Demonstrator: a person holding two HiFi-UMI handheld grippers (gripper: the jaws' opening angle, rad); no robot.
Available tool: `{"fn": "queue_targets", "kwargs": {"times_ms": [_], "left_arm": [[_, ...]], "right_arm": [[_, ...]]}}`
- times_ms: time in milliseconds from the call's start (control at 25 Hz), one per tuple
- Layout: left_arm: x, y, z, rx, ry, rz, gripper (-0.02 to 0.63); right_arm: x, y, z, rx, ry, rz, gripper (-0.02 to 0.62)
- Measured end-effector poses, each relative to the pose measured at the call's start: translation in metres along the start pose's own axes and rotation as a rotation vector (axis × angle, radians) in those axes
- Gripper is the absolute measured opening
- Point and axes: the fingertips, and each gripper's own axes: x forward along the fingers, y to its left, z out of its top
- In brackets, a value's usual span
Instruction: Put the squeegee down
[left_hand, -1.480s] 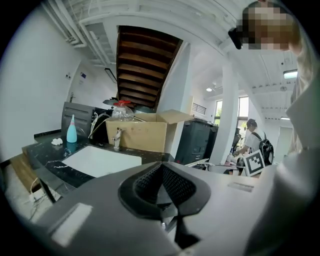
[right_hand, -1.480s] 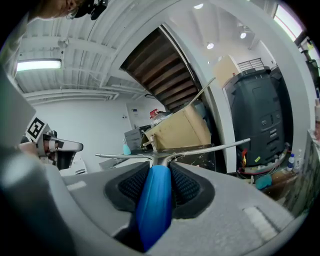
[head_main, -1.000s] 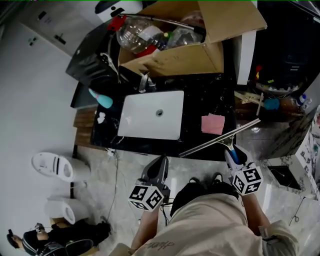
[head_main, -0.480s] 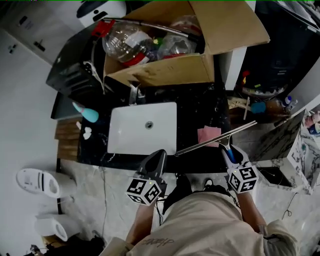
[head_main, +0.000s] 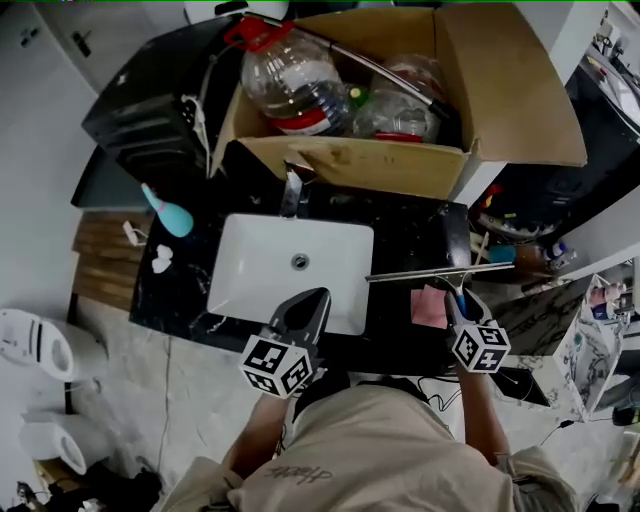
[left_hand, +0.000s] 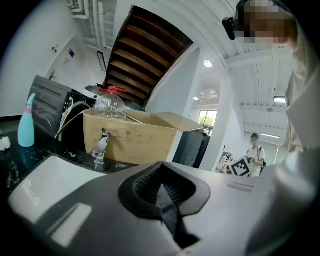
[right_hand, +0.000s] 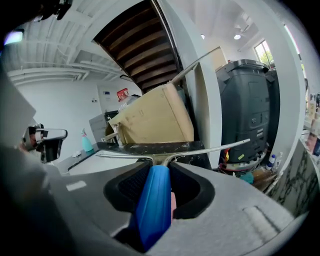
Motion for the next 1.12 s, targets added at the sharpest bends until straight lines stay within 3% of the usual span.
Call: {"fn": "queue_targets", "kwargs": {"times_ms": [480, 800, 1120], "left_arm": [[0.009, 0.052, 0.003, -0.042, 0.029, -0.063, 0.014], [0.021, 0.053, 0.016, -0.026, 0.051, -0.037, 0.014], [0.041, 0.047, 0.021, 0.053, 0.109, -0.031, 0.015]], "right_arm": [[0.052, -0.005, -0.043, 0.035, 0.155, -0.134, 0.132], [0.067, -0.006, -0.059, 0.08, 0.183, -0.127, 0.132], [0.073, -0.005, -0.067, 0.091, 0.188, -0.108, 0.133]]}}
